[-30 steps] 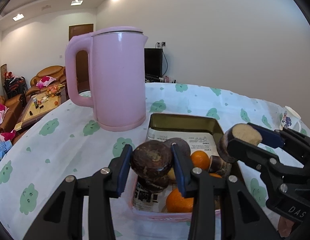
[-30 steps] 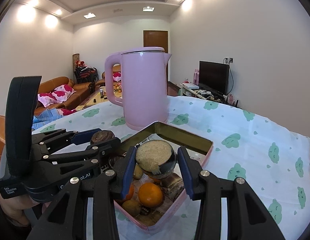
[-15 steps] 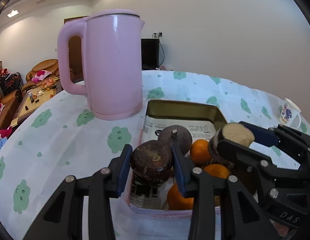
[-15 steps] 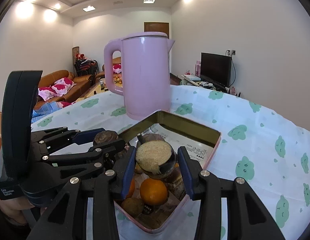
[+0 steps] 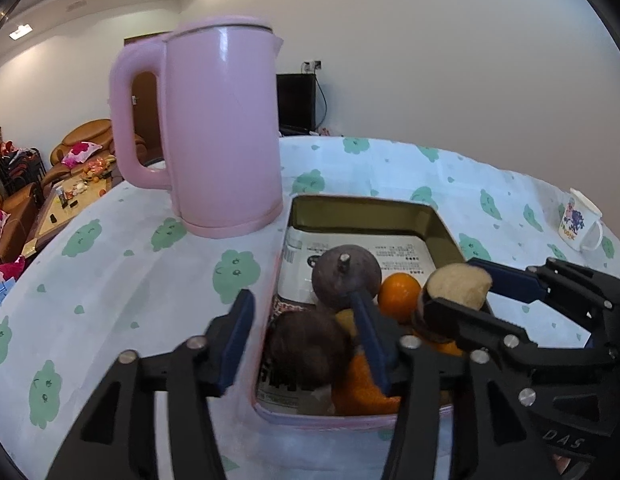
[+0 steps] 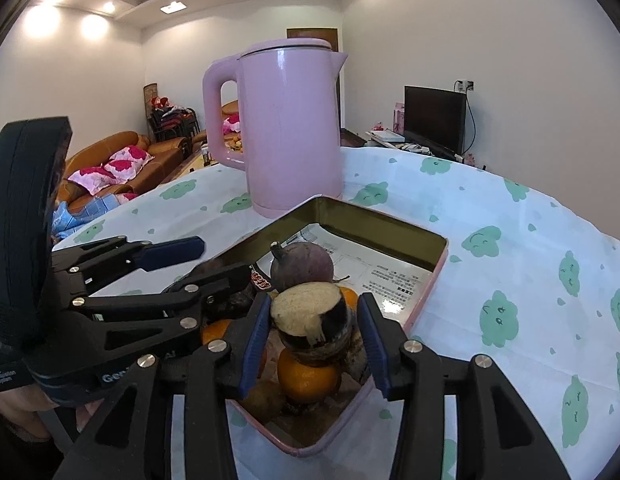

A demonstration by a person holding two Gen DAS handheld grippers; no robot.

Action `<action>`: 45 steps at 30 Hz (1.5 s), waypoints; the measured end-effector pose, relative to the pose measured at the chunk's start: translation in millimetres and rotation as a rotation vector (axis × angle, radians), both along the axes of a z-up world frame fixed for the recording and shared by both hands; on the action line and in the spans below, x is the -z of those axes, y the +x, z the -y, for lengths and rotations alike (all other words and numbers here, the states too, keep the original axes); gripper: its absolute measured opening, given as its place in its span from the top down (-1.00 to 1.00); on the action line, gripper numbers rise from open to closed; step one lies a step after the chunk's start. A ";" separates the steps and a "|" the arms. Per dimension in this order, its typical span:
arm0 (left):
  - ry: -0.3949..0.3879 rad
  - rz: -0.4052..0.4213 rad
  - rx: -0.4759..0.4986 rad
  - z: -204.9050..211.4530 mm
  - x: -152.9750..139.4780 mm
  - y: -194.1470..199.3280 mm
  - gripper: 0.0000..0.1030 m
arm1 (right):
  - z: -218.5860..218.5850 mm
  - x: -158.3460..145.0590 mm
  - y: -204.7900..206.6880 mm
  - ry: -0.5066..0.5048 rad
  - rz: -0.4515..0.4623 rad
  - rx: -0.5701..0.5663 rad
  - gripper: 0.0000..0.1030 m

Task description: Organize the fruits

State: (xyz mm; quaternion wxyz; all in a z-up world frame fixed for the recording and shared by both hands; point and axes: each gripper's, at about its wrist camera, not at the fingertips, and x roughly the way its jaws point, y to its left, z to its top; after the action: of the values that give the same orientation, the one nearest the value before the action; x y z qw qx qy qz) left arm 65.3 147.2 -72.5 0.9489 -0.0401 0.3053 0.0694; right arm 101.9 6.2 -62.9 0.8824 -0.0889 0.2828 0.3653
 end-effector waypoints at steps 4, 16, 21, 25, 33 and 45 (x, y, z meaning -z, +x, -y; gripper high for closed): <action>-0.007 0.056 -0.015 -2.2 -14.4 -12.4 -0.65 | 12.9 -10.8 -6.3 0.043 0.024 0.025 -0.11; 0.002 0.157 -0.021 5.6 -45.3 -38.4 -0.81 | 51.6 -32.7 -15.6 0.114 0.061 0.124 -0.18; 0.006 0.162 -0.021 8.8 -46.2 -41.8 -0.85 | 60.1 -40.8 -22.8 0.125 0.086 0.147 -0.19; 0.012 0.167 -0.020 12.1 -48.3 -43.9 -0.90 | 65.4 -46.5 -29.4 0.132 0.106 0.157 -0.28; 0.017 0.168 -0.011 18.7 -50.6 -47.5 -0.90 | 75.4 -53.3 -35.5 0.153 0.115 0.169 -0.28; 0.022 0.159 -0.005 25.9 -49.0 -46.5 -0.90 | 81.1 -53.9 -37.7 0.137 0.133 0.190 -0.29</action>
State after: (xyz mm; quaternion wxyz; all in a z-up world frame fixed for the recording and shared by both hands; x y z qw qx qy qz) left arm 18.8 121.3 -23.4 0.9703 -0.0357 0.2282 0.0718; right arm 64.2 -75.0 -9.0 0.9339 -0.0255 0.2051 0.2916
